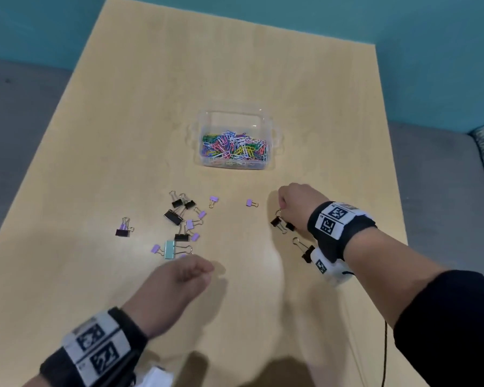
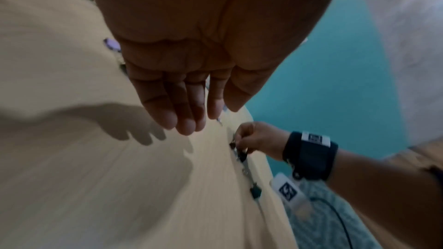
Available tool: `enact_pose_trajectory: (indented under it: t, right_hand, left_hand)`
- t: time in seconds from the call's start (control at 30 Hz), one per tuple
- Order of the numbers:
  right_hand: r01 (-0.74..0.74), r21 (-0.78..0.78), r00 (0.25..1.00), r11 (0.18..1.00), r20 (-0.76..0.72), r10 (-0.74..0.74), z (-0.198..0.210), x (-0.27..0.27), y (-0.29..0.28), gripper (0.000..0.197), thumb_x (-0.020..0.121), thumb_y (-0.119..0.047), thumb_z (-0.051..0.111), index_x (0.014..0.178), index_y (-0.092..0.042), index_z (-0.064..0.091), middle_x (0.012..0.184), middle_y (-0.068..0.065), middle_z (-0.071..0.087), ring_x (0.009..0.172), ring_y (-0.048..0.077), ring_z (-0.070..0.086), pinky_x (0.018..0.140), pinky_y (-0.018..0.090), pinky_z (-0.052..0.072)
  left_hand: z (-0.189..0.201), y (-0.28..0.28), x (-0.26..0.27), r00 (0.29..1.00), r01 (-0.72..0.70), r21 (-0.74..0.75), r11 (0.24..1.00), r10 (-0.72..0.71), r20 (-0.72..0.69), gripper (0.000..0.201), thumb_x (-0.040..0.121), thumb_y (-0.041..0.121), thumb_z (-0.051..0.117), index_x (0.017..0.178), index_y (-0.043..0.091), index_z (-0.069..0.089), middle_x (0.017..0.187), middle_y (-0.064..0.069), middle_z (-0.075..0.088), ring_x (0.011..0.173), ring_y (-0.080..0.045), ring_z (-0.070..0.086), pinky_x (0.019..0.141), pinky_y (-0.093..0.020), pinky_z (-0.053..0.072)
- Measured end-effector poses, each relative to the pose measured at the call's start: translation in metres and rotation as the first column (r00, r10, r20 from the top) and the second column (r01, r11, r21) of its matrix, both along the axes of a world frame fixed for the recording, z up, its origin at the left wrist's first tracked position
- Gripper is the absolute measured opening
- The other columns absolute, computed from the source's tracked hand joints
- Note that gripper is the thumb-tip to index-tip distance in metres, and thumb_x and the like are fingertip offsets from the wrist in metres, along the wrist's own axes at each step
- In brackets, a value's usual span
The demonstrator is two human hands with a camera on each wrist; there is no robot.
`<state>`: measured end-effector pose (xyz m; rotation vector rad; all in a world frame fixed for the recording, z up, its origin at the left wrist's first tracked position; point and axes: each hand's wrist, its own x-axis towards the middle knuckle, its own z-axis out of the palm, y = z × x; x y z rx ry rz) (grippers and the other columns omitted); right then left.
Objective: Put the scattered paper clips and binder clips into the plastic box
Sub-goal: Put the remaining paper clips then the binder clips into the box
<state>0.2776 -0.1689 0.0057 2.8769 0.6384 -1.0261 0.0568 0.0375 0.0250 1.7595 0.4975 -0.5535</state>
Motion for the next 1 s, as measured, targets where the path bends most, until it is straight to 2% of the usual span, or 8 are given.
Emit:
enact_pose_trajectory:
  t: [0.27, 0.47, 0.53, 0.63, 0.7, 0.87, 0.93, 1.0]
  right_hand:
    - [0.054, 0.032, 0.998, 0.998, 0.041, -0.056, -0.004, -0.008, 0.003, 0.013, 0.079, -0.007, 0.049, 0.091, -0.011, 0.051, 0.090, 0.009, 0.059, 0.081, 0.028, 0.057, 0.069, 0.038, 0.050]
    - [0.305, 0.228, 0.952, 0.925, -0.053, -0.301, -0.002, -0.005, -0.006, 0.022, 0.078, -0.005, 0.055, 0.093, -0.021, 0.059, 0.084, -0.001, 0.059, 0.076, 0.018, 0.058, 0.062, 0.029, 0.047]
    - [0.434, 0.332, 0.901, 0.838, -0.139, -0.411, 0.006, 0.000, -0.011, 0.018, 0.079, -0.003, 0.059, 0.090, -0.015, 0.067, 0.081, 0.002, 0.064, 0.071, 0.019, 0.059, 0.061, 0.026, 0.046]
    - [0.671, 0.457, 0.741, 0.584, -0.388, -0.549, 0.022, 0.007, -0.013, 0.011, 0.085, 0.004, 0.055, 0.085, 0.000, 0.065, 0.076, 0.023, 0.061, 0.064, 0.027, 0.055, 0.068, 0.040, 0.050]
    - [0.736, 0.502, 0.673, 0.455, -0.470, -0.570, 0.030, 0.016, -0.006, 0.013, 0.088, 0.005, 0.053, 0.080, -0.001, 0.062, 0.072, 0.021, 0.058, 0.058, 0.025, 0.053, 0.065, 0.043, 0.049]
    - [0.742, 0.599, 0.636, 0.300, -0.488, -0.598, 0.050, 0.044, 0.038, 0.012, 0.089, -0.002, 0.055, 0.085, -0.011, 0.061, 0.079, 0.010, 0.063, 0.061, 0.019, 0.058, 0.055, 0.027, 0.051]
    - [0.735, 0.600, 0.643, 0.315, -0.469, -0.606, 0.053, 0.049, 0.049, 0.013, 0.089, -0.010, 0.059, 0.102, -0.013, 0.061, 0.093, 0.009, 0.064, 0.071, 0.022, 0.060, 0.060, 0.032, 0.055]
    - [0.639, 0.614, 0.732, 0.464, -0.300, -0.612, 0.053, 0.048, 0.046, 0.025, 0.089, -0.018, 0.061, 0.113, -0.012, 0.059, 0.100, 0.009, 0.063, 0.081, 0.025, 0.062, 0.072, 0.039, 0.057]
  left_hand:
    - [-0.026, -0.016, -0.048, 0.957, 0.253, 0.229, 0.940, -0.278, 0.085, 0.015, 0.088, 0.025, 0.057, 0.086, 0.041, 0.057, 0.089, 0.021, 0.061, 0.084, 0.006, 0.055, 0.076, -0.010, 0.040]
    - [-0.037, -0.017, -0.056, 0.965, 0.225, 0.179, 0.958, -0.244, 0.096, 0.020, 0.087, 0.025, 0.056, 0.082, 0.045, 0.056, 0.101, 0.023, 0.063, 0.096, 0.006, 0.057, 0.088, -0.017, 0.044]
    - [-0.038, -0.017, -0.056, 0.975, 0.192, 0.156, 0.969, -0.207, 0.085, 0.020, 0.088, 0.022, 0.058, 0.085, 0.042, 0.058, 0.105, 0.023, 0.064, 0.098, 0.006, 0.058, 0.090, -0.018, 0.044]
    - [-0.043, -0.015, -0.056, 0.987, 0.143, 0.130, 0.981, -0.150, 0.052, 0.018, 0.088, 0.021, 0.059, 0.091, 0.038, 0.063, 0.104, 0.021, 0.066, 0.096, 0.006, 0.059, 0.090, -0.018, 0.045]
    - [-0.044, -0.014, -0.055, 0.991, 0.124, 0.118, 0.985, -0.129, 0.037, 0.016, 0.088, 0.021, 0.059, 0.091, 0.036, 0.064, 0.100, 0.020, 0.068, 0.094, 0.006, 0.061, 0.088, -0.018, 0.046]
    - [-0.042, -0.015, -0.053, 0.989, 0.129, 0.131, 0.983, -0.137, 0.059, 0.015, 0.087, 0.022, 0.060, 0.088, 0.036, 0.065, 0.087, 0.022, 0.069, 0.080, 0.007, 0.060, 0.081, -0.018, 0.048]
    - [-0.038, -0.014, -0.051, 0.990, 0.121, 0.130, 0.984, -0.130, 0.061, 0.015, 0.088, 0.023, 0.059, 0.089, 0.037, 0.065, 0.092, 0.022, 0.069, 0.086, 0.007, 0.061, 0.084, -0.020, 0.048]
    - [-0.033, -0.006, -0.047, 0.992, 0.085, 0.144, 0.986, -0.098, 0.085, 0.015, 0.088, 0.023, 0.059, 0.091, 0.037, 0.064, 0.092, 0.019, 0.069, 0.088, 0.003, 0.062, 0.084, -0.023, 0.049]
